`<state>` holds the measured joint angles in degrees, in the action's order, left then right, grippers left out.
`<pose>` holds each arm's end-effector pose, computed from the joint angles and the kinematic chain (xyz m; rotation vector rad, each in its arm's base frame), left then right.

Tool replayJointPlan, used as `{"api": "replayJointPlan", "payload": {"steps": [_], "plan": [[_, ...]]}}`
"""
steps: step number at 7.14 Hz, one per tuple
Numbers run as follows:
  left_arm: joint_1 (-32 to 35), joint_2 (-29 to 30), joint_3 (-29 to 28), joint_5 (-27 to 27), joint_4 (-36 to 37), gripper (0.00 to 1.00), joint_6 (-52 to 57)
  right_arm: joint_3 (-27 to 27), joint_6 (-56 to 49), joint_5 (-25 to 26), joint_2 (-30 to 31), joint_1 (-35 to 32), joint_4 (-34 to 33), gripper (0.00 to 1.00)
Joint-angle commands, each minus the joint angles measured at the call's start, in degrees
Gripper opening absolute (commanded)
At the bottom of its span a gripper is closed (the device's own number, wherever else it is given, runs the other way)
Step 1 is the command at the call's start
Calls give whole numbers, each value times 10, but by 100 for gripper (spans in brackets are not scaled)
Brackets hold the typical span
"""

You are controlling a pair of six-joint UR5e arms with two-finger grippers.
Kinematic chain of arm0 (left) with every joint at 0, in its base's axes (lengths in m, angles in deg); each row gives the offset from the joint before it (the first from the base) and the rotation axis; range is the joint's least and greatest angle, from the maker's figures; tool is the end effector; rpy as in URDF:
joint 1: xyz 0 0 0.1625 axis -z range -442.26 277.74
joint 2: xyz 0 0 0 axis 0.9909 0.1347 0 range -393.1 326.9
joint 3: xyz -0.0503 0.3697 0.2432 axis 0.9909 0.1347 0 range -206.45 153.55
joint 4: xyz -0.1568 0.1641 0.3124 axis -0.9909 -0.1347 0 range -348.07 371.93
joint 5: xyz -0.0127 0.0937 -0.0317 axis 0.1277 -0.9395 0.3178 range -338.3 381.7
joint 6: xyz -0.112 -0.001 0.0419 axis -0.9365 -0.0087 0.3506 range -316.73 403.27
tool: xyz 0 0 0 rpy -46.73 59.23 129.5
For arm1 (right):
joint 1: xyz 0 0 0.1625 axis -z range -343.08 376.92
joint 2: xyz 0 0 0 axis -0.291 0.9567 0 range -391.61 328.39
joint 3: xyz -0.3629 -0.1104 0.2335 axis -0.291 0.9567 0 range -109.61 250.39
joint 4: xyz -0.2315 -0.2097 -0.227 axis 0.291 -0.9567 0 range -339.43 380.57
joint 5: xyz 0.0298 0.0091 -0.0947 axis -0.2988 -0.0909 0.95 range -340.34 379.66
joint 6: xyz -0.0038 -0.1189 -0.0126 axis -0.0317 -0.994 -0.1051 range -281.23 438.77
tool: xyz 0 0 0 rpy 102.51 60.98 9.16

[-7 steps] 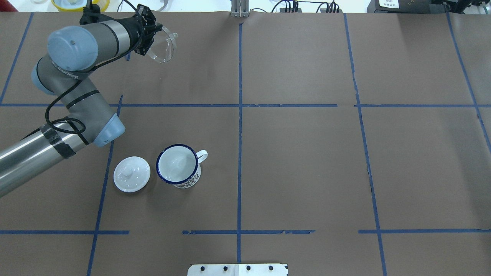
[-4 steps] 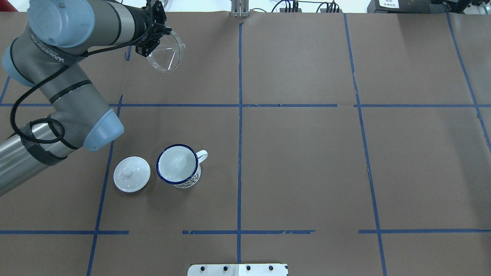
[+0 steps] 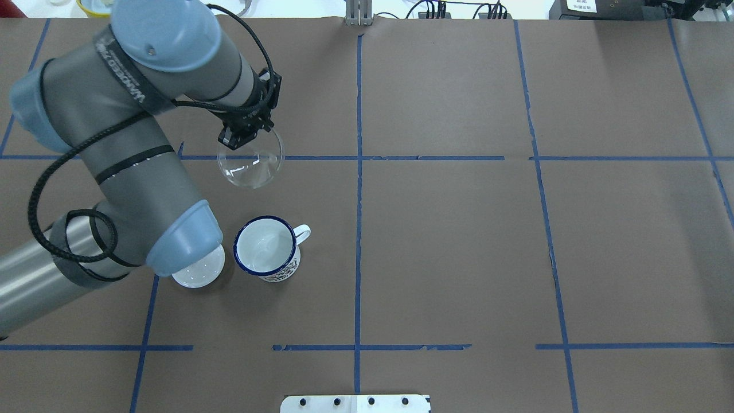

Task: Place funnel on cup
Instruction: 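Lift the funnel and carry it over the open mug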

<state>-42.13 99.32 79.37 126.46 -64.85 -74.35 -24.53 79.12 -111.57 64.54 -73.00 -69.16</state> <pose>0.4258 -0.4934 0.1944 -0.1651 0.8407 -1.0123 0.0538 -0.4128 0.7047 -0.0191 -0.7194 0.0106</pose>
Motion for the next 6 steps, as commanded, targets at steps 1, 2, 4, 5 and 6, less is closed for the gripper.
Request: {"api": "replayJointPlan", "payload": {"steps": [1, 2, 4, 5, 6], "plan": [[-39, 28, 7, 19, 110, 0, 13, 0, 0, 0, 0, 0, 0, 100], [-40, 33, 17, 22, 126, 0, 13, 0, 0, 0, 0, 0, 0, 100], [-43, 48, 31, 24, 156, 0, 13, 0, 0, 0, 0, 0, 0, 100], [-58, 46, 28, 27, 159, 0, 13, 0, 0, 0, 0, 0, 0, 100], [-72, 43, 27, 29, 165, 0, 13, 0, 0, 0, 0, 0, 0, 100]]}}
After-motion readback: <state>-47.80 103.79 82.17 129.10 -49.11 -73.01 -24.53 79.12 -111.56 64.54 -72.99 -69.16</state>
